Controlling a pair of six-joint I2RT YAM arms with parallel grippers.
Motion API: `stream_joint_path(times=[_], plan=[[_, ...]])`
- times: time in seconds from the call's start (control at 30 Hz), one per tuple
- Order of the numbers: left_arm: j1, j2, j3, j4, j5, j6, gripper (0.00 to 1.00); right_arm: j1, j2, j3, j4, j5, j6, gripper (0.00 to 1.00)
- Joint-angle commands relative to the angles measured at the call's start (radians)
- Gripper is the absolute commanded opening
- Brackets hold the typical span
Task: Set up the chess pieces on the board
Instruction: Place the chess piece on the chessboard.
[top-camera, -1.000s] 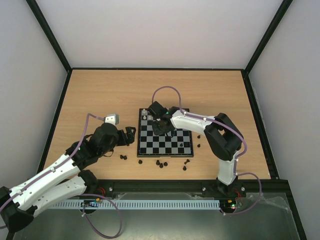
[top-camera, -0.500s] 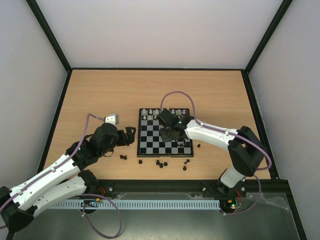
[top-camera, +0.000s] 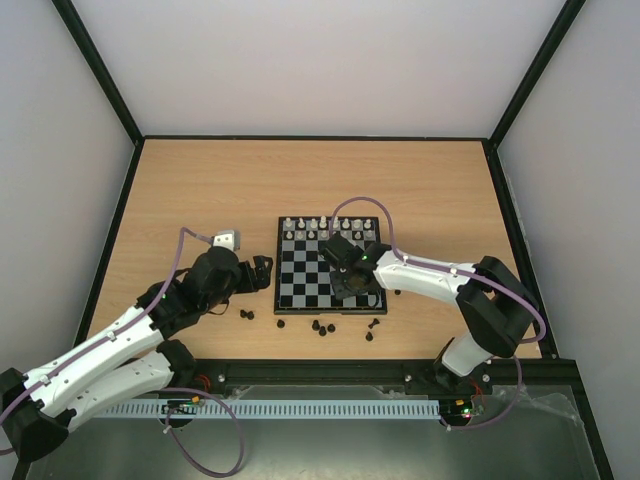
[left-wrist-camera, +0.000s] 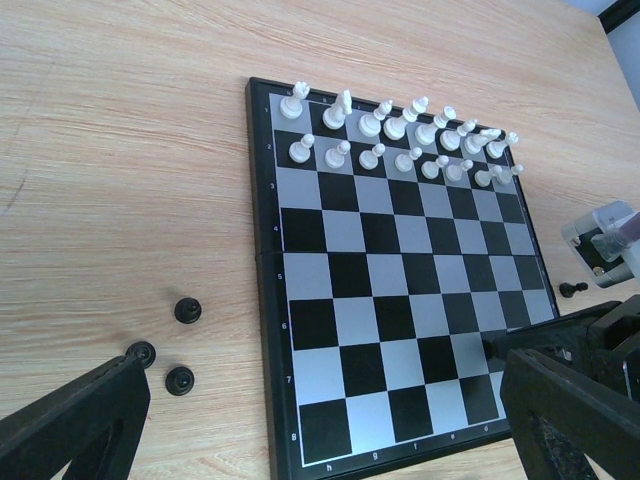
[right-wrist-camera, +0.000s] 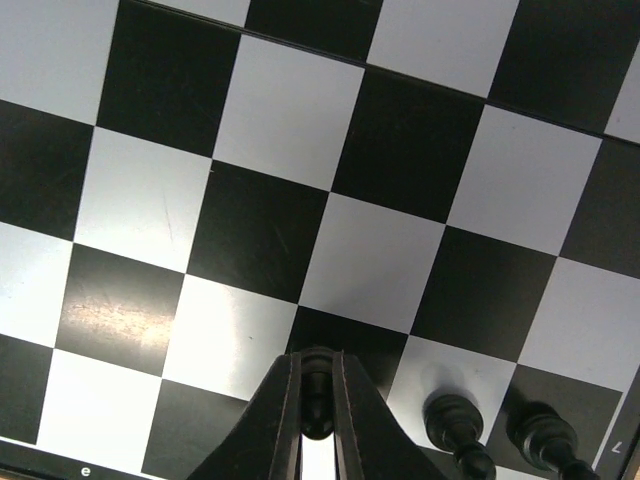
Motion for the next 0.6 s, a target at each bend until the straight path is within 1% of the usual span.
stream_joint_path(times=[0.0, 0.23, 0.33, 0.43, 0.57], plan=[[-0.007, -0.006, -0.007, 0.014, 0.001, 0.001, 0.99, 0.005, -0.009, -0.022, -0.04, 0.026, 0.02, 0.06], [-0.008, -0.001, -0.005, 0.015, 0.005, 0.001, 0.99, 0.004, -0.005, -0.033, -0.041, 0.023, 0.024, 0.08], [-0.008, 0.001, -0.003, 0.017, 0.004, 0.001, 0.99, 0.004, -0.011, -0.034, -0.042, 0.024, 0.026, 0.12], [-0.008, 0.005, -0.003, 0.02, 0.004, 0.002, 0.99, 0.005, -0.015, -0.029, -0.047, 0.026, 0.026, 0.18], [-0.008, 0.019, 0.0, 0.022, 0.004, 0.004, 0.99, 0.004, -0.035, -0.014, -0.048, 0.022, 0.024, 0.3]])
